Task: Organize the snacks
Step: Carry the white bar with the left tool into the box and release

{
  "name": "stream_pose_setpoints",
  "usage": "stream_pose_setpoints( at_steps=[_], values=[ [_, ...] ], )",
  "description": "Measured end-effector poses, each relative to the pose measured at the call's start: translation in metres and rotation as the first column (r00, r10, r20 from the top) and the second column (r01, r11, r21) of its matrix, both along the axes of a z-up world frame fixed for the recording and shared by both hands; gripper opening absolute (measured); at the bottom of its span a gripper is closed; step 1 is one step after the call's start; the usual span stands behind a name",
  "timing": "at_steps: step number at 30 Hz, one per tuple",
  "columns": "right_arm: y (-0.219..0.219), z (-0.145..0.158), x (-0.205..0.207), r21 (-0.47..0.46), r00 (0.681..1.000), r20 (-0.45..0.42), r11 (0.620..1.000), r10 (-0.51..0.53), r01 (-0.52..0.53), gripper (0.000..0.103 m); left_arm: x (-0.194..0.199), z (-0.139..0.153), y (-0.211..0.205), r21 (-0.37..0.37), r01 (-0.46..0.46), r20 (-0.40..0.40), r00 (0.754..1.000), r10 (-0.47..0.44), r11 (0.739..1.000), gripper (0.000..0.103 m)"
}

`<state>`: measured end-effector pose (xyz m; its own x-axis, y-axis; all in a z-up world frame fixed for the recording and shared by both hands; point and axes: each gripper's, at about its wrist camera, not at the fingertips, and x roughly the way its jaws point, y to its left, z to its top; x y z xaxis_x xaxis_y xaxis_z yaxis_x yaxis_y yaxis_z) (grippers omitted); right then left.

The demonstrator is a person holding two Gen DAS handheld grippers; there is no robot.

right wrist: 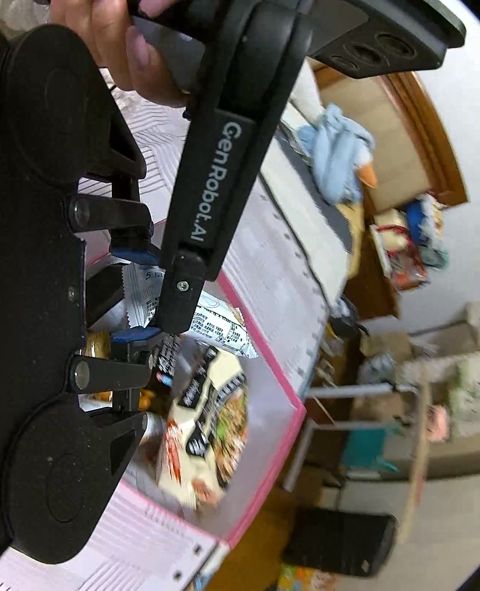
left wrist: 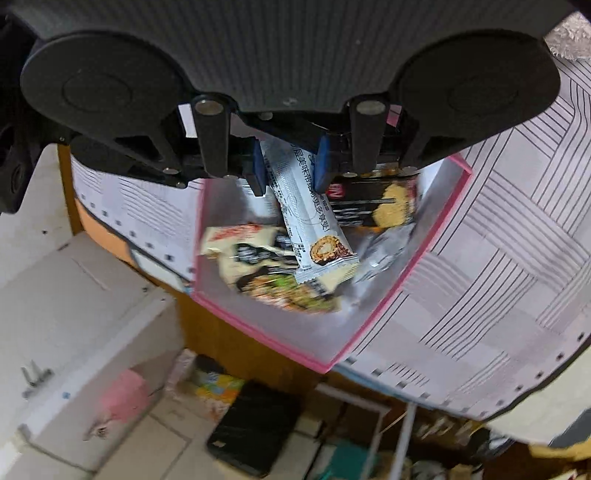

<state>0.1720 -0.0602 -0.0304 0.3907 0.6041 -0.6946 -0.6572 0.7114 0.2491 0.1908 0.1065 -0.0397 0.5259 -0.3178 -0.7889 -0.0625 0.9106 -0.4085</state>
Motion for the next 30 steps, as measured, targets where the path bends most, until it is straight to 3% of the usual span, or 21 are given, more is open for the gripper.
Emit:
stream_pose_setpoints(
  at_steps=[4, 6, 8, 12, 14, 16, 19, 22, 27, 30],
  values=[
    [0.014, -0.018, 0.017, -0.060, 0.998, -0.010, 0.997, 0.055, -0.056, 0.040, 0.023, -0.019, 0.004, 0.005, -0.021, -0.055, 0.998, 0.022, 1.000, 0.026],
    [0.020, -0.023, 0.021, -0.105, 0.998, -0.004, 0.992, 0.067, -0.067, 0.040, 0.032, -0.029, 0.006, -0.004, -0.023, -0.071, 0.997, 0.022, 1.000, 0.031],
    [0.025, -0.023, 0.013, -0.165, 0.997, 0.037, 0.984, 0.074, -0.067, 0.040, 0.034, -0.036, 0.009, -0.005, -0.036, -0.070, 0.997, 0.036, 0.999, 0.042],
    [0.034, -0.027, -0.005, -0.282, 0.985, 0.155, 0.959, 0.080, -0.034, 0.040, 0.032, -0.046, 0.007, -0.015, -0.037, -0.022, 0.999, 0.036, 0.999, 0.044],
    [0.037, -0.029, -0.013, -0.329, 0.973, 0.224, 0.944, 0.061, 0.016, 0.047, 0.029, -0.046, 0.007, -0.008, -0.043, -0.001, 0.999, 0.043, 0.999, 0.045],
    [0.035, -0.026, -0.025, -0.360, 0.951, 0.304, 0.930, 0.046, 0.070, 0.061, 0.025, -0.045, 0.008, -0.004, -0.046, 0.026, 0.999, 0.047, 0.999, 0.046],
    [0.022, -0.018, -0.039, -0.302, 0.942, 0.337, 0.948, 0.010, 0.098, 0.061, 0.017, -0.040, 0.007, 0.006, -0.025, 0.058, 0.998, 0.025, 1.000, 0.046],
    [0.004, -0.009, -0.053, -0.210, 0.933, 0.347, 0.963, -0.090, 0.171, 0.061, 0.005, -0.031, 0.005, 0.034, -0.010, 0.110, 0.994, 0.006, 0.999, 0.046],
    [-0.029, 0.001, -0.076, -0.050, 0.924, 0.298, 0.963, -0.240, 0.266, 0.062, -0.016, -0.016, 0.007, 0.080, -0.013, 0.173, 0.985, -0.001, 0.997, 0.046],
    [-0.043, 0.004, -0.089, -0.015, 0.916, 0.283, 0.954, -0.283, 0.299, 0.062, -0.027, -0.006, 0.005, 0.115, 0.006, 0.196, 0.980, -0.029, 0.993, 0.046]
  ],
)
